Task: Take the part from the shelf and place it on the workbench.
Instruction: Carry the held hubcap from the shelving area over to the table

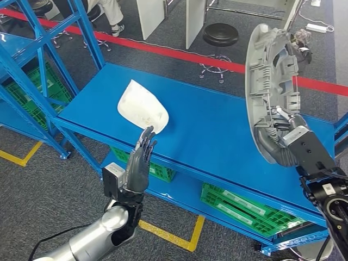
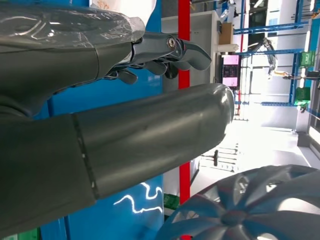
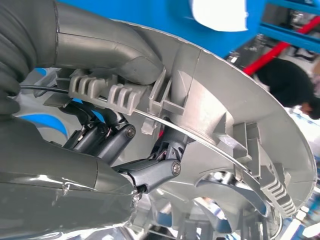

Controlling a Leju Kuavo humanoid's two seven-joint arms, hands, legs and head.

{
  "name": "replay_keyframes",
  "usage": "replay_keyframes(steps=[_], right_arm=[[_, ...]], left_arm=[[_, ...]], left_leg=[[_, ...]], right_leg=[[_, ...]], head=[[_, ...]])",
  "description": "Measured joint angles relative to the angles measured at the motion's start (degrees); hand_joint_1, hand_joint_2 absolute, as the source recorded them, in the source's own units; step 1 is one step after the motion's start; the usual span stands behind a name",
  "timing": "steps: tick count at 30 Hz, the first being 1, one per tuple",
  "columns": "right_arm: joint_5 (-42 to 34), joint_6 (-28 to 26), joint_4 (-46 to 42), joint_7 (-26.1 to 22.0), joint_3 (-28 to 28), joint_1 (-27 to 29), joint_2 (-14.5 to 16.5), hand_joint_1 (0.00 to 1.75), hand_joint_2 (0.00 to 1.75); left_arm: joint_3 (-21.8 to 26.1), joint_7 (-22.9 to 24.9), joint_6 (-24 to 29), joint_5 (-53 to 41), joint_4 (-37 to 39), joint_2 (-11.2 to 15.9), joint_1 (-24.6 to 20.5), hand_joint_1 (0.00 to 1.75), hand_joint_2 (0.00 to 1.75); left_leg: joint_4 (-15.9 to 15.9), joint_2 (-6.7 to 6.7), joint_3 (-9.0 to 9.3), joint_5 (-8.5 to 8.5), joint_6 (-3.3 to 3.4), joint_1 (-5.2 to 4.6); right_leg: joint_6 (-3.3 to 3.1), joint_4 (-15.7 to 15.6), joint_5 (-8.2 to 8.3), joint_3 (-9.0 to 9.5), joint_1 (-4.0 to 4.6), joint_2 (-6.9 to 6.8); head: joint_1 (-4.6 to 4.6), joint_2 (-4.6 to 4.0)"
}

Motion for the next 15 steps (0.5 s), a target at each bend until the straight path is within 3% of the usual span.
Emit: replay_keyframes(steps=[8,12,15], right_arm=[[3.46,-2.4,-5.36,-0.72,-0.39,0.06,0.48,1.75,1.75],[4.07,-2.57,-6.65,-0.68,-0.45,0.19,0.49,1.75,1.75],[6.99,-3.29,-7.82,-0.75,-0.7,0.78,0.65,1.75,1.75]], left_arm=[[0.0,0.0,0.0,-0.33,0.04,-0.18,0.0,0.0,0.0],[0.0,0.0,-0.01,-0.54,0.05,-0.21,0.0,0.0,1.75],[0.0,0.0,0.48,-1.61,0.1,-0.29,0.01,0.0,1.75]], left_leg=[[-0.01,0.0,-0.01,0.0,0.0,0.0],[0.0,0.0,-0.01,0.0,0.0,0.0],[0.0,0.0,-0.02,0.0,0.0,0.0]], right_leg=[[0.0,0.0,0.0,-0.02,0.0,0.0],[0.0,0.0,0.0,-0.02,0.0,0.0],[0.0,0.0,0.0,-0.02,0.0,-0.01]], head=[[0.0,0.0],[0.01,0.0],[0.01,0.0]])
